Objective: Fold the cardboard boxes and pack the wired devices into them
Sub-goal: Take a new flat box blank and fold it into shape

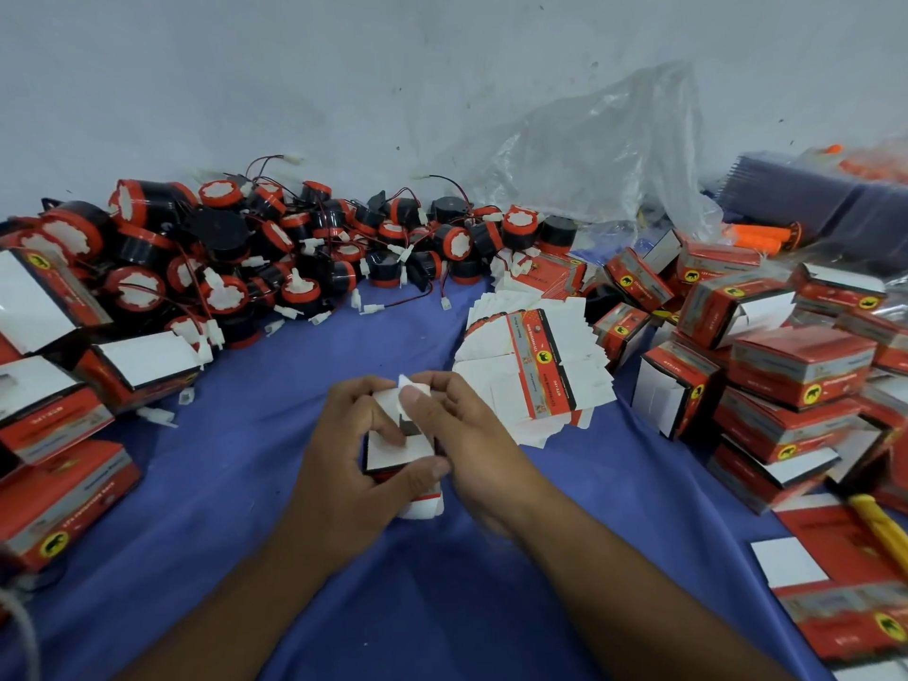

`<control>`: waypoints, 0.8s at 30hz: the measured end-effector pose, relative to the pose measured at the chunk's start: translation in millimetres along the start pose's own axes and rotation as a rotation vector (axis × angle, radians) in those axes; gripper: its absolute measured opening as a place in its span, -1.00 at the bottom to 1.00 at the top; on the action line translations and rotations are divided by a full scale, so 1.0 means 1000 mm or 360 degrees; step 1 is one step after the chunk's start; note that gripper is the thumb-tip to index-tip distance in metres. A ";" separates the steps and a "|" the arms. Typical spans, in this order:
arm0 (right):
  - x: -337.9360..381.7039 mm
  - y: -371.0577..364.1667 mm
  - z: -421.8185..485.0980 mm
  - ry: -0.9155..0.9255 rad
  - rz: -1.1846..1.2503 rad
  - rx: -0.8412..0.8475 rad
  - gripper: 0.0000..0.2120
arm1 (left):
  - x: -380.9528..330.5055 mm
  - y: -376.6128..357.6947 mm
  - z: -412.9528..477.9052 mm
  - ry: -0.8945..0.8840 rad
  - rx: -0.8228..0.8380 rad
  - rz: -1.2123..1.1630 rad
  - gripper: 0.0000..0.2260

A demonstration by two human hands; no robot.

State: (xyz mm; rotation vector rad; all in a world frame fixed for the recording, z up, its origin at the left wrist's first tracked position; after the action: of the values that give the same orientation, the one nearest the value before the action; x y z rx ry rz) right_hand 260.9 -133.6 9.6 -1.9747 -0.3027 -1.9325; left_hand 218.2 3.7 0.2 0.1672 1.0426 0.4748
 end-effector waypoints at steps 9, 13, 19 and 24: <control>0.009 0.010 -0.001 -0.0163 0.0147 0.0178 -0.61 | 0.001 0.001 -0.004 -0.0121 0.0205 0.0293 -0.65; 0.008 0.008 0.000 -0.0128 0.0089 0.0176 -0.61 | -0.004 0.000 -0.002 -0.0004 0.0165 0.0038 -0.59; 0.007 0.008 0.002 -0.0034 -0.0087 0.0156 -0.46 | 0.001 -0.001 -0.003 0.0022 0.0123 -0.0029 -0.48; 0.007 0.007 0.001 0.0073 -0.0270 0.0072 -0.38 | 0.001 -0.002 -0.003 -0.0100 0.0049 0.0026 -0.46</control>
State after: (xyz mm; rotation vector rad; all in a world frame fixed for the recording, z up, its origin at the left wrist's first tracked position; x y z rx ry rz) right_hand 264.7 -140.0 16.3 -1.9282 -0.5119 -2.0516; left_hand 217.0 2.1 -3.0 0.2169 0.9877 0.4657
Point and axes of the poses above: each hand's wrist, its own z-axis towards the middle knuckle, its own y-axis out of the back of the hand, x = y × z, the point moved 1 cm from there along z, towards the middle knuckle, and after that the axes turned 3 degrees about y, right-handed, at the moved point
